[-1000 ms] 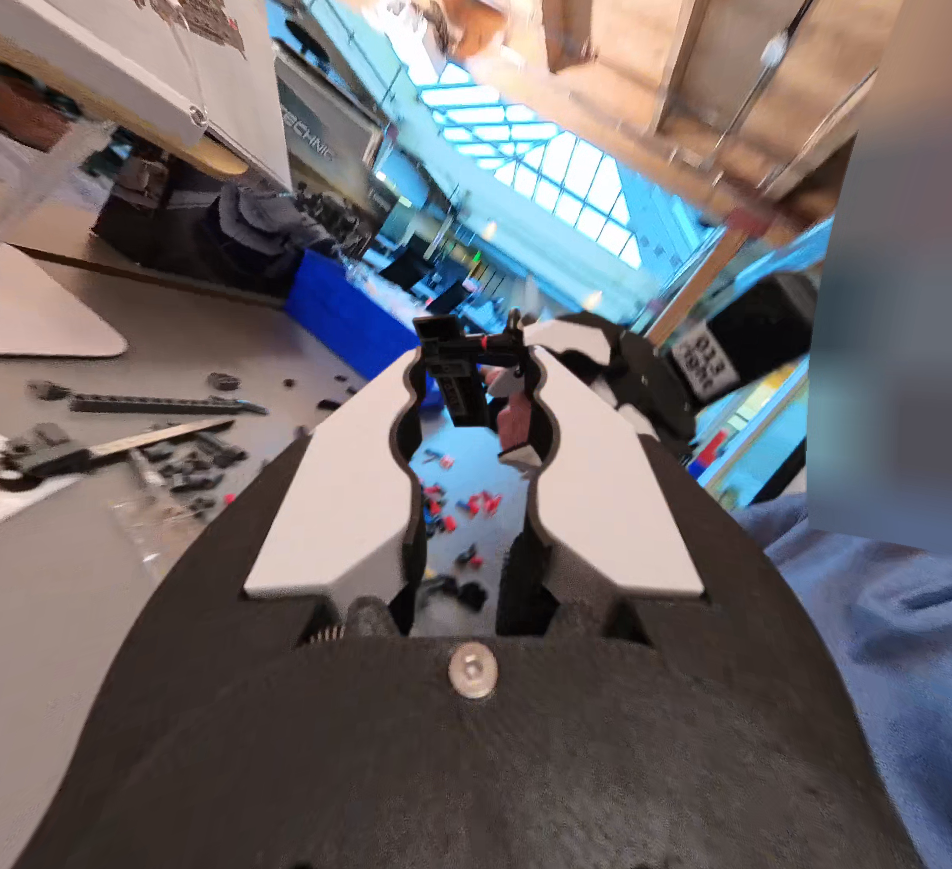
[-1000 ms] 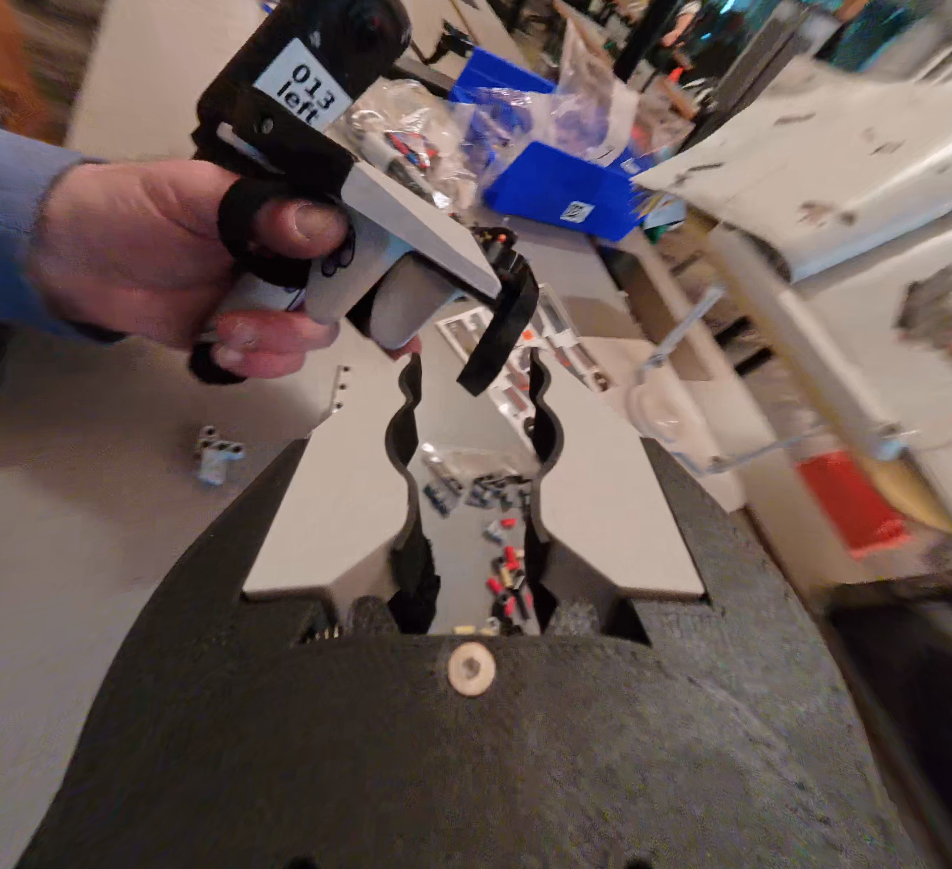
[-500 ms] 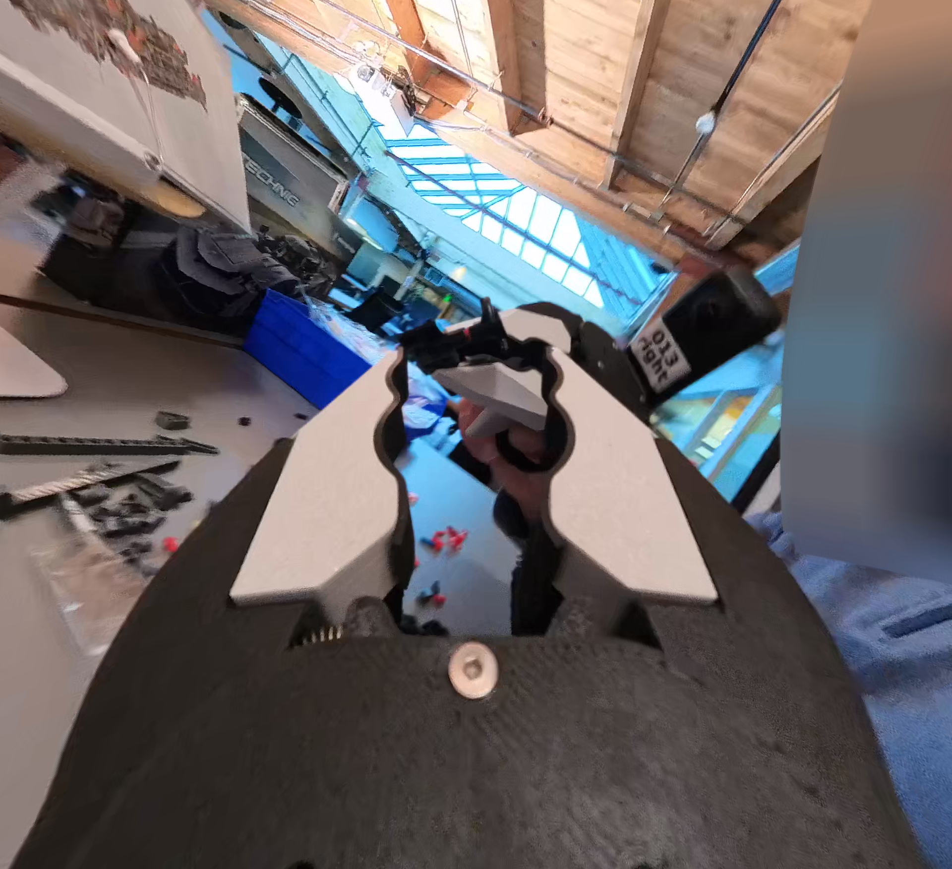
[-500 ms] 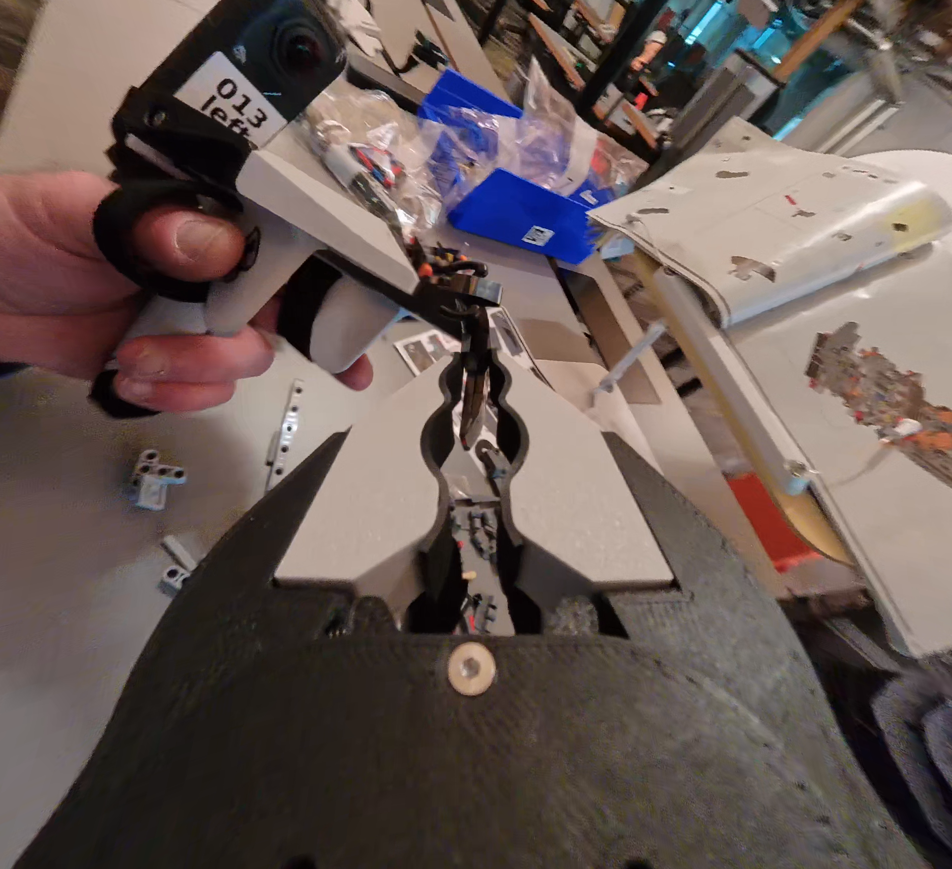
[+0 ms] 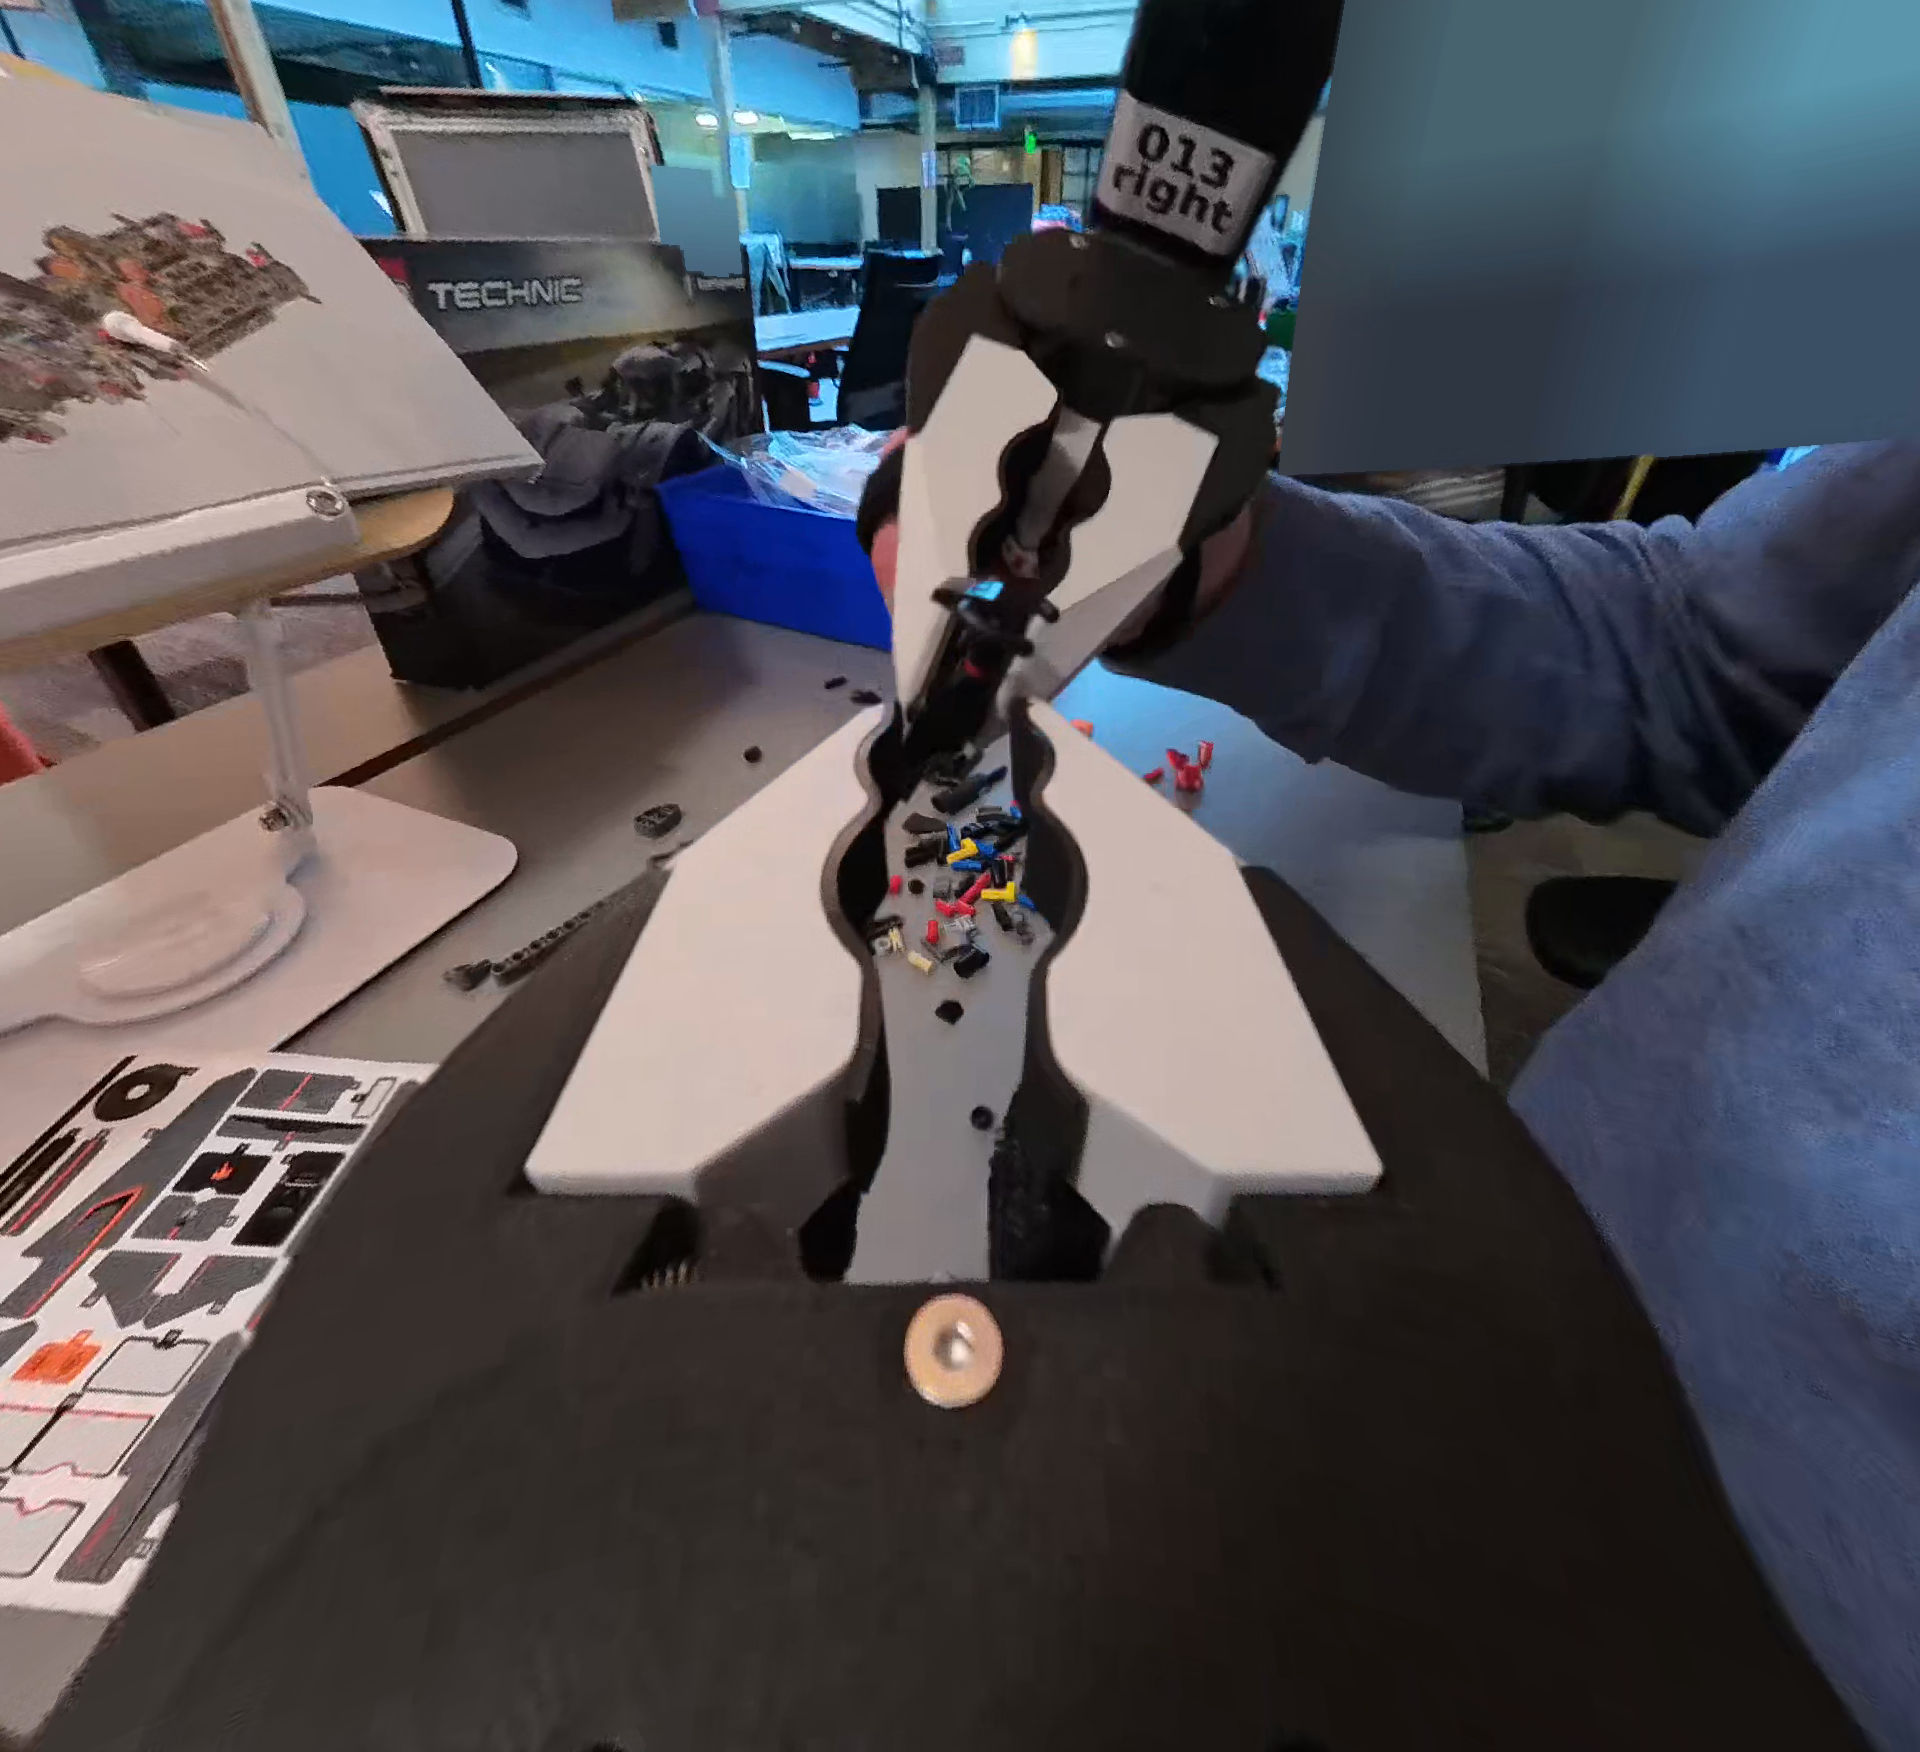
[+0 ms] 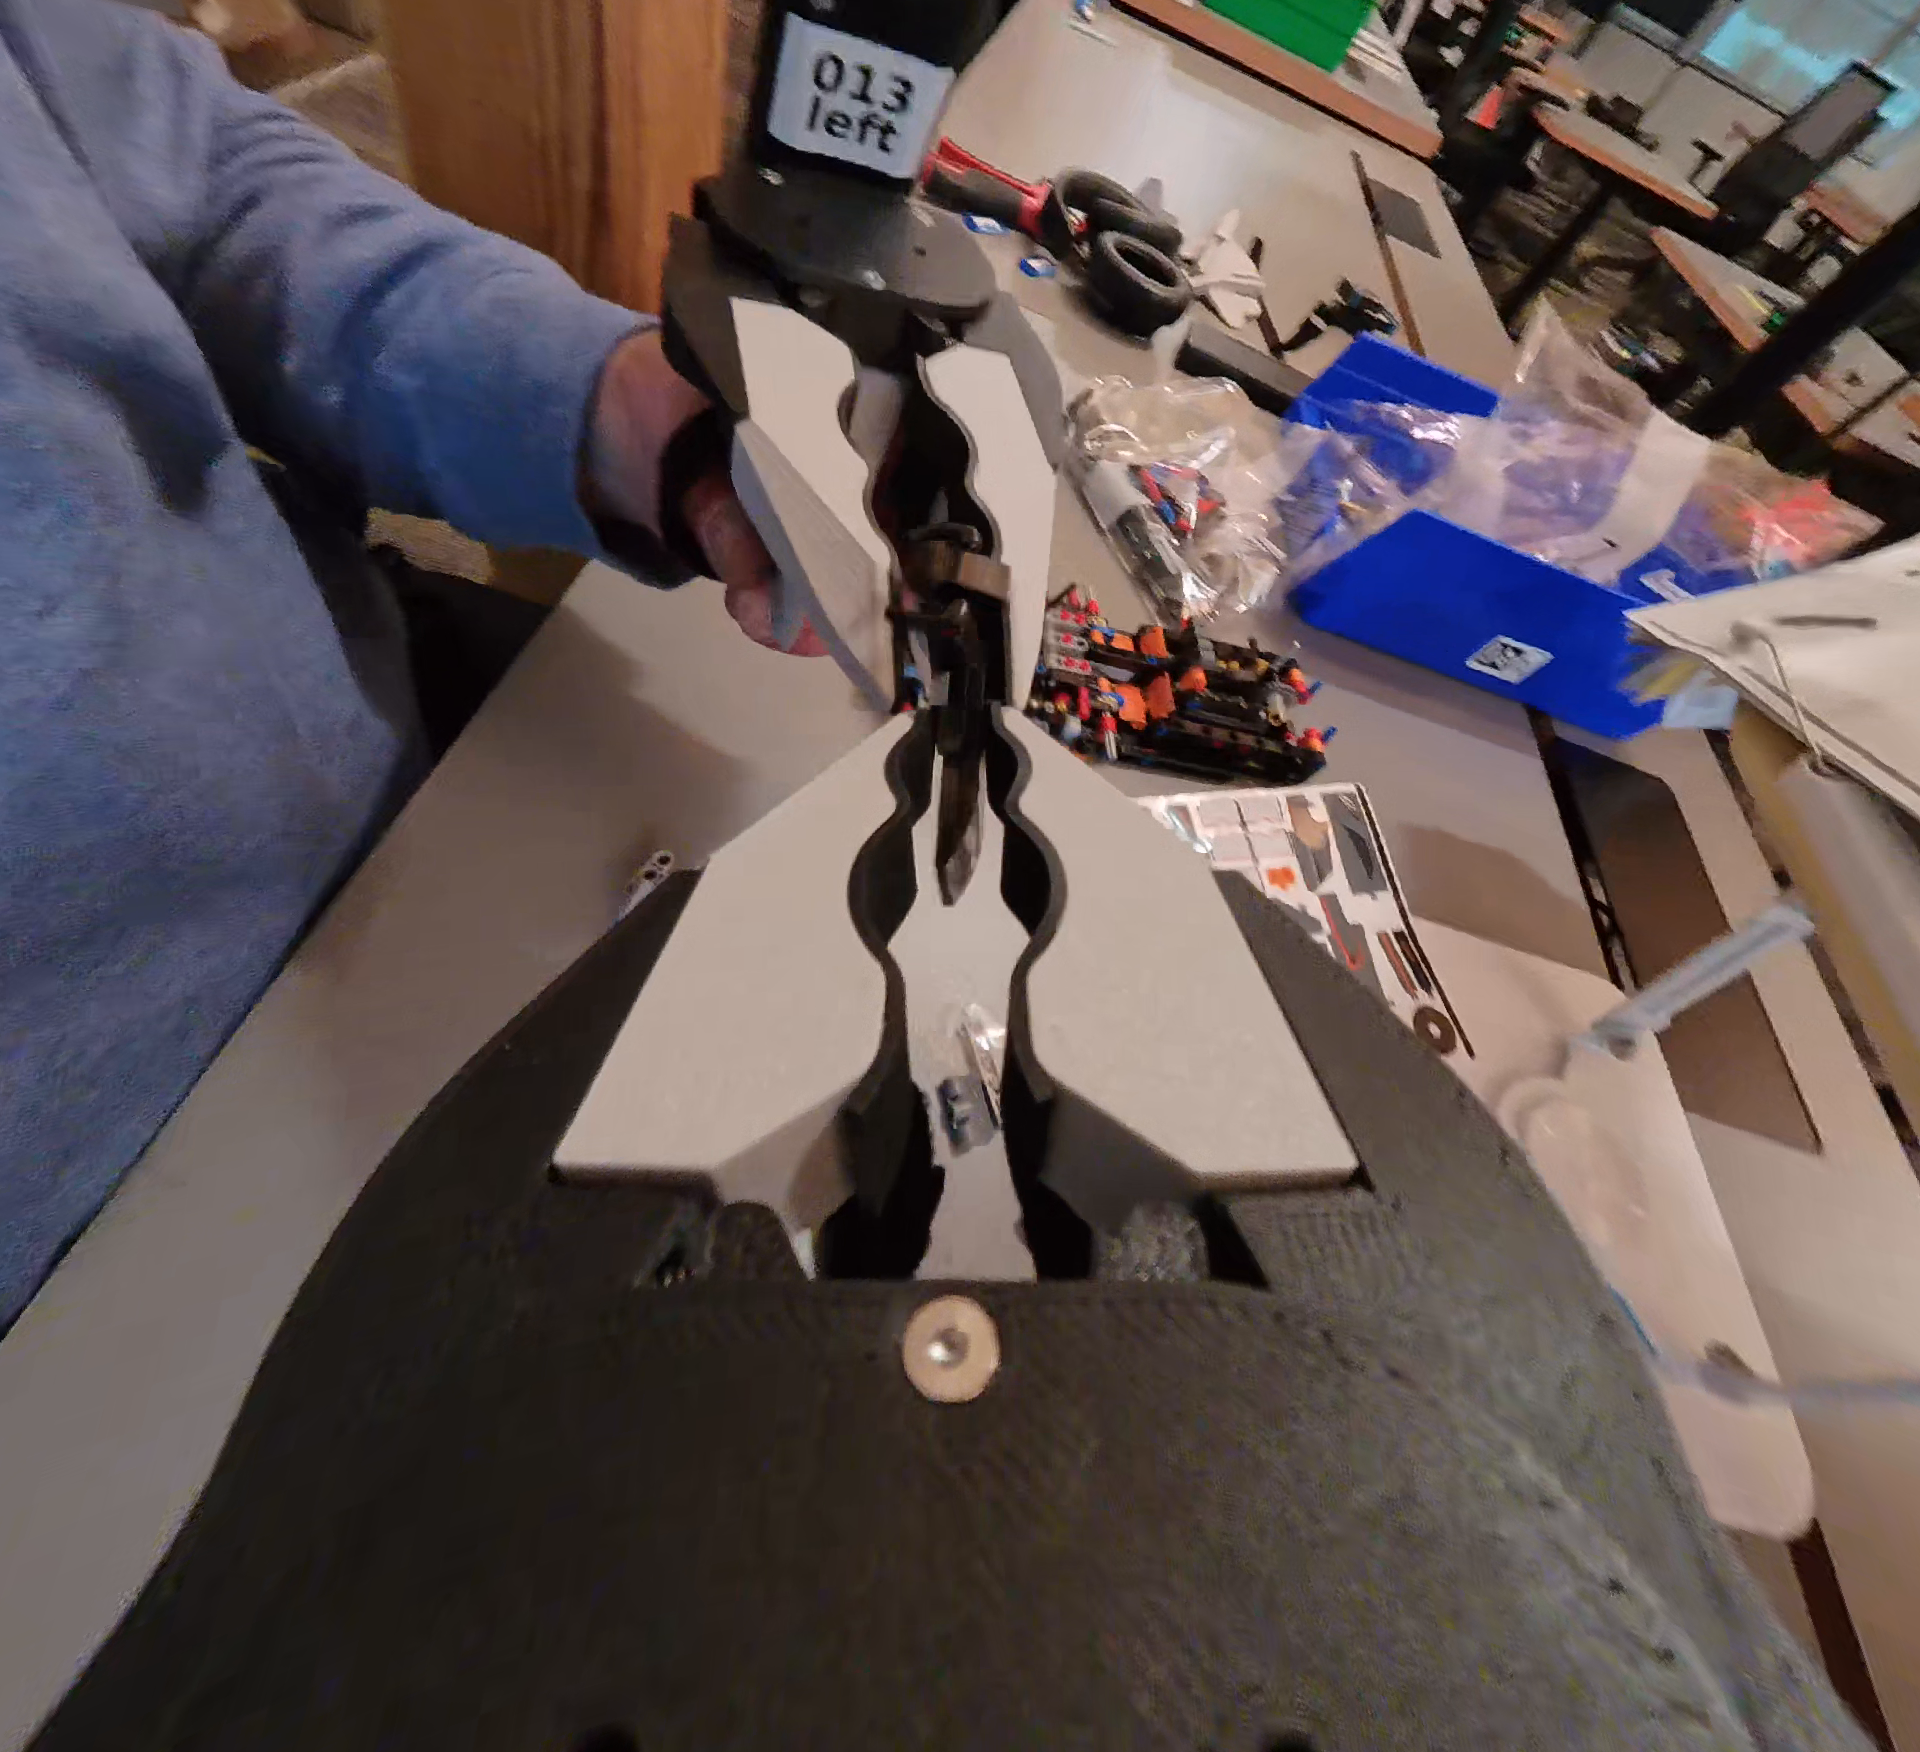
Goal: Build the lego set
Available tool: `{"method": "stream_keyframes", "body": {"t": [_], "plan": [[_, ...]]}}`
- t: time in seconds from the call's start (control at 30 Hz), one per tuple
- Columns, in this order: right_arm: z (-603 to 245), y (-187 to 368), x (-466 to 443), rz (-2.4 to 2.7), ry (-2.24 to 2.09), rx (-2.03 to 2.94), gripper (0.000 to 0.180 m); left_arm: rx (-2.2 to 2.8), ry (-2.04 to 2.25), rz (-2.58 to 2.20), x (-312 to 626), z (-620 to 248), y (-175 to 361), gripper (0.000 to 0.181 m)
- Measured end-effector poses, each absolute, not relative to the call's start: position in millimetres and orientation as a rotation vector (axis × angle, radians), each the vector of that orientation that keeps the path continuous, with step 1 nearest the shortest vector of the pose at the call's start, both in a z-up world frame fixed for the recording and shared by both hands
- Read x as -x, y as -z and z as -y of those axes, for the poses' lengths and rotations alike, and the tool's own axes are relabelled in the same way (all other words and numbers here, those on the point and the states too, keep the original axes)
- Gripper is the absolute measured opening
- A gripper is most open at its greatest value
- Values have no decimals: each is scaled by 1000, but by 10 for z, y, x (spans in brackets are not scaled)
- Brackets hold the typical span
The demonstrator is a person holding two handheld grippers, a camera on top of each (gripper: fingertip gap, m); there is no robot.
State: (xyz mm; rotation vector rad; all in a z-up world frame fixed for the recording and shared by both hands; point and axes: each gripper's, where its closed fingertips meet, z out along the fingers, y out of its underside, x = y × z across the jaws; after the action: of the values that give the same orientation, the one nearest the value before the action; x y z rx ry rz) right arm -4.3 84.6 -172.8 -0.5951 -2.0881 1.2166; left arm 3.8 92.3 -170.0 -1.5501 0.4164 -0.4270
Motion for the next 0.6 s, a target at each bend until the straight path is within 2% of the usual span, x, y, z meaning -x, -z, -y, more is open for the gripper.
{"method": "stream_keyframes", "body": {"t": [0.13, 0.17, 0.2, 0.23, 0.37, 0.47, 0.6], "plan": [[-759, 1611, 167, 2070, -1299, 600, 8, 1530, 391, -406, 104, -840, 1585, 10], [-738, 1566, 237, 2056, -1295, 612, 13, 1528, 362, -407, 174, -804, 1537, 8], [-737, 1515, 324, 2029, -1272, 624, 29, 1524, 324, -405, 260, -757, 1471, 8], [-715, 1462, 382, 2016, -1263, 617, 36, 1514, 281, -398, 360, -701, 1391, 8], [-667, 1415, 566, 1998, -1273, 650, 27, 1562, 98, -390, 776, -409, 1269, 8], [-625, 1736, 675, 2068, -1259, 766, 23, 1648, -16, -368, 1088, -163, 1390, 9], [-477, 2233, 731, 2134, -1280, 862, 20, 1778, -40, -316, 1325, 32, 1825, 9]]}}
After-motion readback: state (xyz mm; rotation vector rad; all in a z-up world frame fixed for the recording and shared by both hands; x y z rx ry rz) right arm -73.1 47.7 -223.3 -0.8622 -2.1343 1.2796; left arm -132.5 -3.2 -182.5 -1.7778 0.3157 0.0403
